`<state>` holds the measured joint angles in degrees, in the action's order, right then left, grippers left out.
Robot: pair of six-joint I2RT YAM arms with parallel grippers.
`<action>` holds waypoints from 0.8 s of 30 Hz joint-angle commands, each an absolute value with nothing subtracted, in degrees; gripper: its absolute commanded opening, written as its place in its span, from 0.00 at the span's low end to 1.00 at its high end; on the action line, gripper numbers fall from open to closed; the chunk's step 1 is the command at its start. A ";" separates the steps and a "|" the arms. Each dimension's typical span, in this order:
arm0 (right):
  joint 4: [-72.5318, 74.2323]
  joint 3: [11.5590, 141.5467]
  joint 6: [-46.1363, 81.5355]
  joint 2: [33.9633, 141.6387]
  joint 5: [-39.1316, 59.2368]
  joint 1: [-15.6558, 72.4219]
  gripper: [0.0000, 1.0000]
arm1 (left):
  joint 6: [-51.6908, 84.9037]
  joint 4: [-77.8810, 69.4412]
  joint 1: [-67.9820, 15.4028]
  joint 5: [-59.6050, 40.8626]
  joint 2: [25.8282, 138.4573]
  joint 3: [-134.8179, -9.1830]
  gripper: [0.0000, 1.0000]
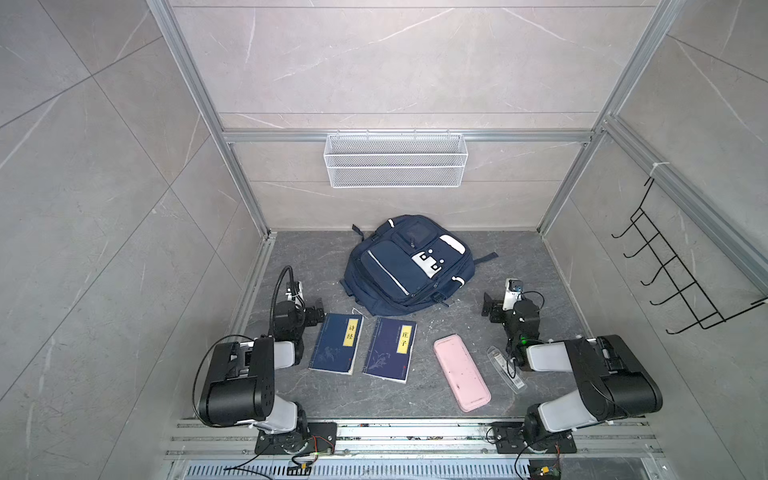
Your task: Pack the student bag
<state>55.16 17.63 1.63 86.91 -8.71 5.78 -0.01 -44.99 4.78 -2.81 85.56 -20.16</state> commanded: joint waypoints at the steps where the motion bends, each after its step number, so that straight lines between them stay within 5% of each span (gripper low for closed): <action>1: 55.87 18.46 0.79 87.39 -8.29 5.72 1.00 | 0.70 -45.61 4.96 -1.93 85.61 -21.85 1.00; 24: 53.10 19.89 2.27 87.44 -4.48 3.13 1.00 | 0.26 -45.62 4.73 -1.08 85.69 -21.83 1.00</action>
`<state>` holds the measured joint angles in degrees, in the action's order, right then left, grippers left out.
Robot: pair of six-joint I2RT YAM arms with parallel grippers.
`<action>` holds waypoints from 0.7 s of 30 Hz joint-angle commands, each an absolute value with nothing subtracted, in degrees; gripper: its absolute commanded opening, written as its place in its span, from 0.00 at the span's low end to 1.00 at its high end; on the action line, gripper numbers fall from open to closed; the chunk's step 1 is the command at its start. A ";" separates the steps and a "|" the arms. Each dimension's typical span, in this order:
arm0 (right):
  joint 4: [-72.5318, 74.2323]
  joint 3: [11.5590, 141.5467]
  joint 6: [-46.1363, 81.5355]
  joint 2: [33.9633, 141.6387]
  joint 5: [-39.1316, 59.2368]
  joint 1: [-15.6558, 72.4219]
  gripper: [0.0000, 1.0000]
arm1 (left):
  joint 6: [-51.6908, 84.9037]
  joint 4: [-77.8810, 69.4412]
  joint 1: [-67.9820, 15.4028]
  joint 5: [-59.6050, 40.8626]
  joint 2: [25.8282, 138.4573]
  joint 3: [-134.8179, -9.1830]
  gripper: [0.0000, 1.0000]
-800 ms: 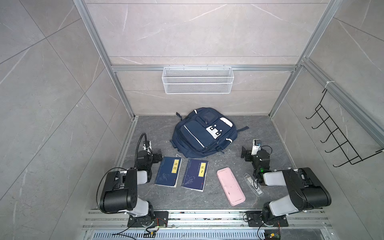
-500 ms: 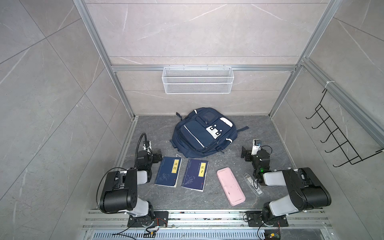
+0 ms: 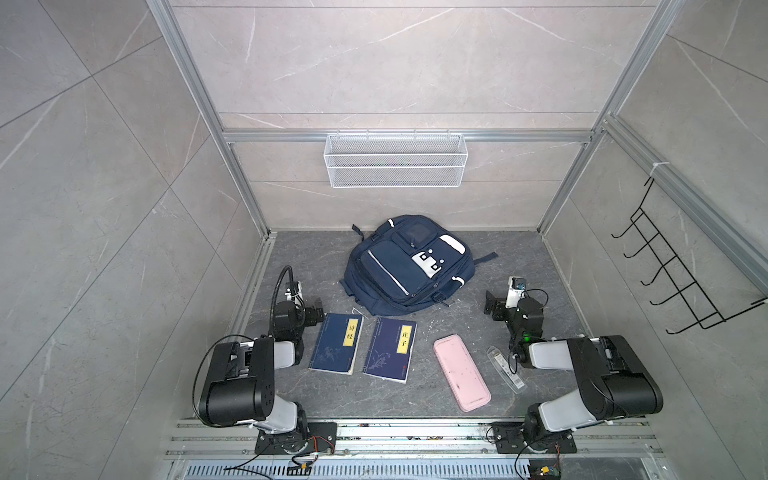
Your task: Pack the student bag
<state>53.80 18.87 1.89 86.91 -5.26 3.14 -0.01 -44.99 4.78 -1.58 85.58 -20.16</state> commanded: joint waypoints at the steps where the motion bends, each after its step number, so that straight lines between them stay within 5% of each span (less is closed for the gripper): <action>1: 53.09 19.92 2.28 87.37 -4.49 3.14 1.00 | 0.26 -45.62 4.73 -1.08 85.67 -21.86 1.00; 8: 53.55 18.97 2.37 85.44 -6.52 3.42 1.00 | -0.17 -47.62 3.08 1.90 84.13 -20.23 1.00; 11: 48.61 19.28 2.64 80.65 -15.14 5.83 1.00 | -3.01 -44.04 -1.70 8.82 76.43 -18.83 1.00; 18: 10.30 36.23 19.80 72.37 -34.36 8.61 1.00 | 1.81 -32.19 -11.96 16.88 60.70 -20.40 1.00; 21: -17.30 54.25 30.57 77.05 -31.52 8.61 1.00 | 12.93 -20.39 -14.10 18.67 57.32 -26.06 1.00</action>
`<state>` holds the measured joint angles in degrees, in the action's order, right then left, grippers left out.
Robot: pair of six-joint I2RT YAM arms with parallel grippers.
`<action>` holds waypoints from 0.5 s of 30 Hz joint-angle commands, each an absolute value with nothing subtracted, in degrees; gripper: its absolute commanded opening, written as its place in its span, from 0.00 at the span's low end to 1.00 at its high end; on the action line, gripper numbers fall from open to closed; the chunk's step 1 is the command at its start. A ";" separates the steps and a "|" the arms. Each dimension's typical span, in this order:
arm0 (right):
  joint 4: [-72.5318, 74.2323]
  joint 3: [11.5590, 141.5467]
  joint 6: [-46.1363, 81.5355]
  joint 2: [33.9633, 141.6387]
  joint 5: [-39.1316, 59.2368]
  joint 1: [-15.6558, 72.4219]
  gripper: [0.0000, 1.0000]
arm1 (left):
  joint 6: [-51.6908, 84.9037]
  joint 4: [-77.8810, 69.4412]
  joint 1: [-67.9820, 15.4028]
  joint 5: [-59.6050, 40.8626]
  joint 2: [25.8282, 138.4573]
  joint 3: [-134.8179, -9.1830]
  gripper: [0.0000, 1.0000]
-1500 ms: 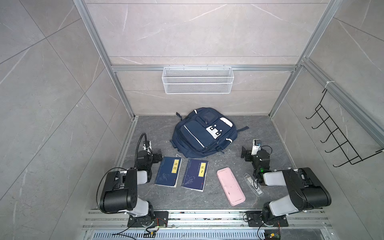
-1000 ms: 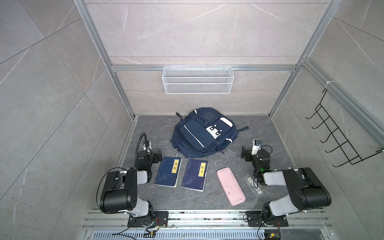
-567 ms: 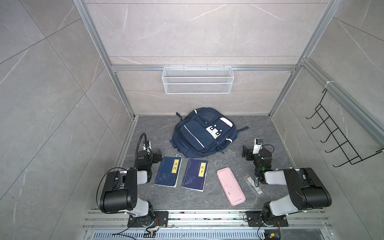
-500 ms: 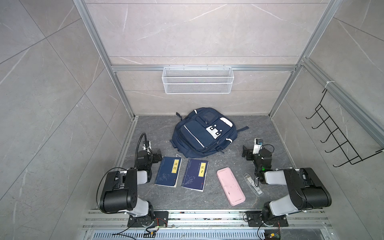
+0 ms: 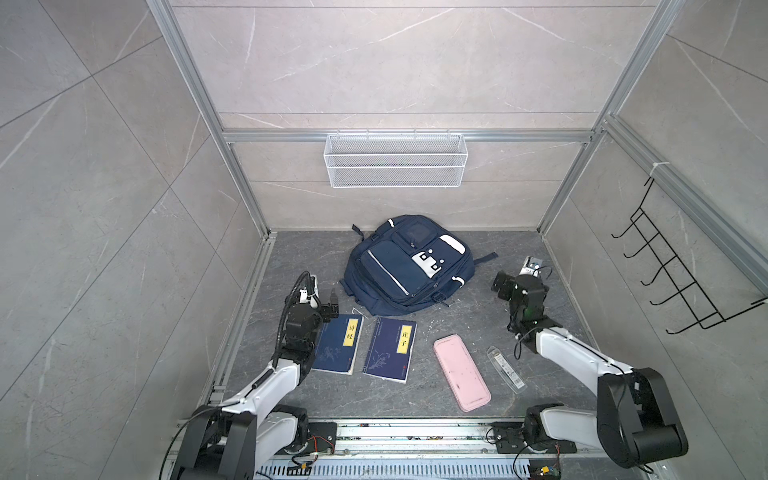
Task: Pack the student bag
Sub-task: 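Reach the left gripper to the backpack side while the right reaches its pocket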
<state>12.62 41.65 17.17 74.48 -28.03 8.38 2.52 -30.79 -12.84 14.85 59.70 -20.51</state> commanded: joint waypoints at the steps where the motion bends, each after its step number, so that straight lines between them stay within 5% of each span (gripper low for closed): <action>1: -22.63 58.55 31.96 79.48 -28.58 8.62 1.00 | 15.39 -17.96 -14.32 17.21 57.37 -27.91 1.00; 6: -23.74 62.16 34.35 86.12 -6.18 10.10 1.00 | 27.76 -4.66 -14.51 3.66 63.24 -42.42 1.00; 11: -17.40 54.81 34.03 80.35 -0.61 16.14 1.00 | 31.98 4.40 -15.32 -12.15 70.64 -52.28 1.00; 15: -18.27 53.28 31.01 78.77 2.31 19.00 1.00 | 35.69 6.86 -18.18 -15.65 73.41 -52.58 0.95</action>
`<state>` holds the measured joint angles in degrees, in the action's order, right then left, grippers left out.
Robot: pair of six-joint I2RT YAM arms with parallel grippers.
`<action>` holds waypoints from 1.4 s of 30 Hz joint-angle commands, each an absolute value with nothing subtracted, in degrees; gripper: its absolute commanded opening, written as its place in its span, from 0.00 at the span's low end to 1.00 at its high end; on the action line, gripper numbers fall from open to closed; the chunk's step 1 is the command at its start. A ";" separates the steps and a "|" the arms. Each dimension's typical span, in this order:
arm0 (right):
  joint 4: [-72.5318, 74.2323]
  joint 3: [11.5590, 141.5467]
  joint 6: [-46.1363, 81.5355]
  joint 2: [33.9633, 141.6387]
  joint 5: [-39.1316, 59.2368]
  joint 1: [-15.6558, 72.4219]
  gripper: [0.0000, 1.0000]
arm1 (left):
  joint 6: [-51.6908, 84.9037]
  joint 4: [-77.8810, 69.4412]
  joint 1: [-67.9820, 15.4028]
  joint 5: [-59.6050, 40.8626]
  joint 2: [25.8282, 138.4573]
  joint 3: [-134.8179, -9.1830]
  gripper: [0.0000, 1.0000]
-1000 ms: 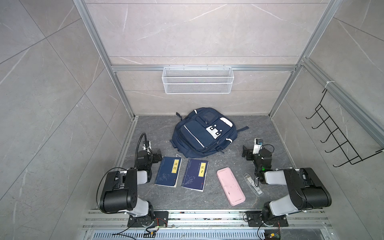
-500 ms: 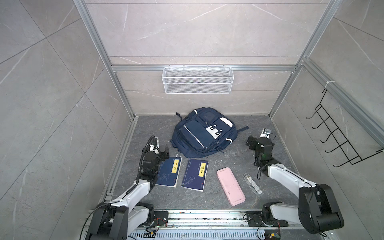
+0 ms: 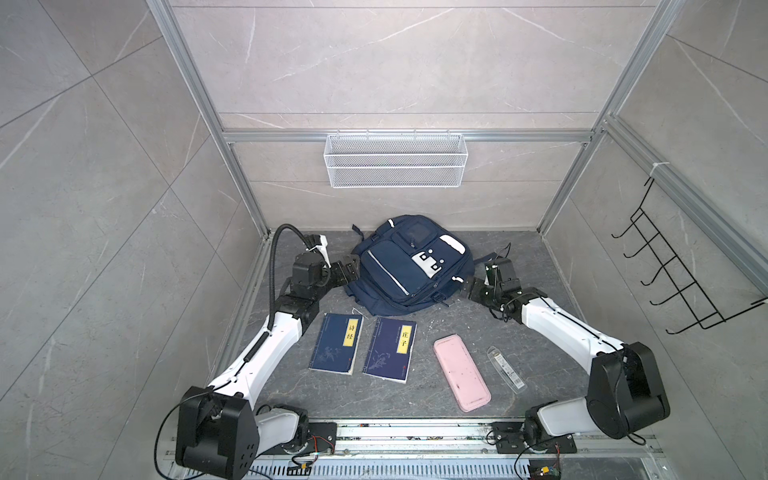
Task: Pack the student bag
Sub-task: 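Reach the left gripper to the backpack side while the right reaches its pocket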
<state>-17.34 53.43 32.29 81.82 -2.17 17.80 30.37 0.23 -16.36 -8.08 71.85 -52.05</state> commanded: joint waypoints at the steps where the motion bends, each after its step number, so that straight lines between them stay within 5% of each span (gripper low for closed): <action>1: -18.38 52.99 29.96 78.60 2.70 19.77 0.98 | 36.15 6.92 -19.24 -15.74 73.83 -52.41 0.94; 18: -15.36 50.43 29.68 77.53 6.94 23.77 0.91 | 48.92 -2.41 -29.47 -17.33 90.16 -59.81 0.71; 30: -18.94 49.89 30.67 76.06 5.16 24.74 0.88 | 54.53 -6.33 -29.51 -16.76 101.95 -64.02 0.70; 42: -19.35 50.23 30.83 76.43 4.13 24.96 0.88 | 58.53 2.22 -29.51 -8.83 98.96 -59.16 0.68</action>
